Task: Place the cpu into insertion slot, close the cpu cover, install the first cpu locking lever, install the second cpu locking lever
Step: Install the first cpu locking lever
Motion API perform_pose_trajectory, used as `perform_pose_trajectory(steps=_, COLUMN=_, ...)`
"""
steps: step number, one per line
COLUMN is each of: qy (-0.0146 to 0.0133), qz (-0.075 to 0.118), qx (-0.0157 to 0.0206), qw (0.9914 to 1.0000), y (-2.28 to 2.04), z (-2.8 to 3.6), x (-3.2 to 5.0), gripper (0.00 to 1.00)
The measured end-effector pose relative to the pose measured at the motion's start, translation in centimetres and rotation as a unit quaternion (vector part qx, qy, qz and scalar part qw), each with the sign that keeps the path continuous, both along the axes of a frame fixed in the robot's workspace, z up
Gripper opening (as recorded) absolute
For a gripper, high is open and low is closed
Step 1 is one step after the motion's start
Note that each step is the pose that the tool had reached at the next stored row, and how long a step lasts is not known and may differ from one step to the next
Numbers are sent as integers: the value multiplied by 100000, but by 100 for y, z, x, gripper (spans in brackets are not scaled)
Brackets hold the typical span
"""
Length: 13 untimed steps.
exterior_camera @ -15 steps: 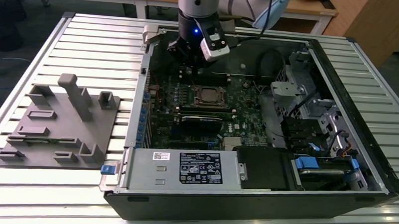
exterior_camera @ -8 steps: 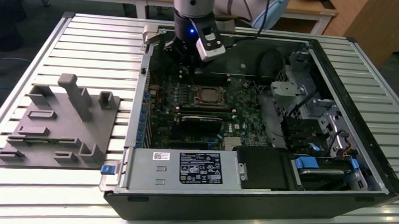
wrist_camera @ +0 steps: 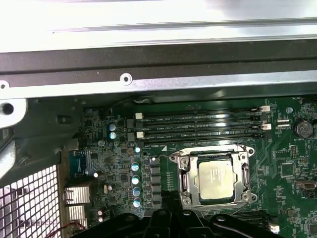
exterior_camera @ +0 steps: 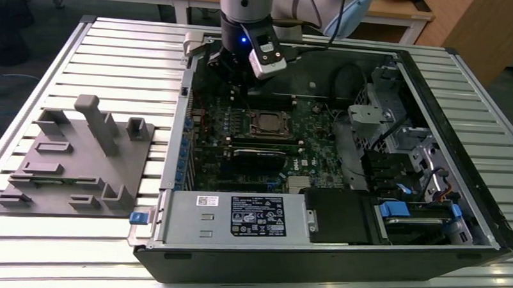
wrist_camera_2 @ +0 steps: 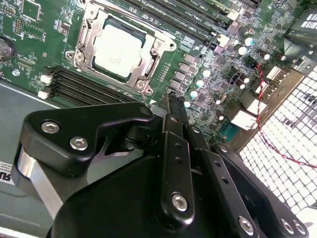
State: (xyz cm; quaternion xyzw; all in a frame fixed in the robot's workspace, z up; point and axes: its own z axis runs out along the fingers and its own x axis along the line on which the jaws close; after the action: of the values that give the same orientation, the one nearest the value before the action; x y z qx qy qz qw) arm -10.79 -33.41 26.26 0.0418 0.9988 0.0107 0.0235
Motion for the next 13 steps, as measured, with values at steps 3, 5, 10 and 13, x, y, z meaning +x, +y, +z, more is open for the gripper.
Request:
perform_pose_trajectory(steps=3, qy=-4, qz=-8, qx=3, qw=100000, y=0, z=0, x=-3, gripper=10)
perform_pose_trajectory(steps=5, qy=1, qz=-9, qx=0, qw=100000, y=-1, z=-1, x=-21, gripper=10)
perform_pose_trajectory(steps=10, qy=-1, qz=-4, qx=3, qw=100000, y=0, z=-8, x=-93, gripper=10)
perform_pose_trajectory(steps=13, qy=1, qz=-3, qx=210, qw=100000, y=0, z=-12, x=-118, gripper=10)
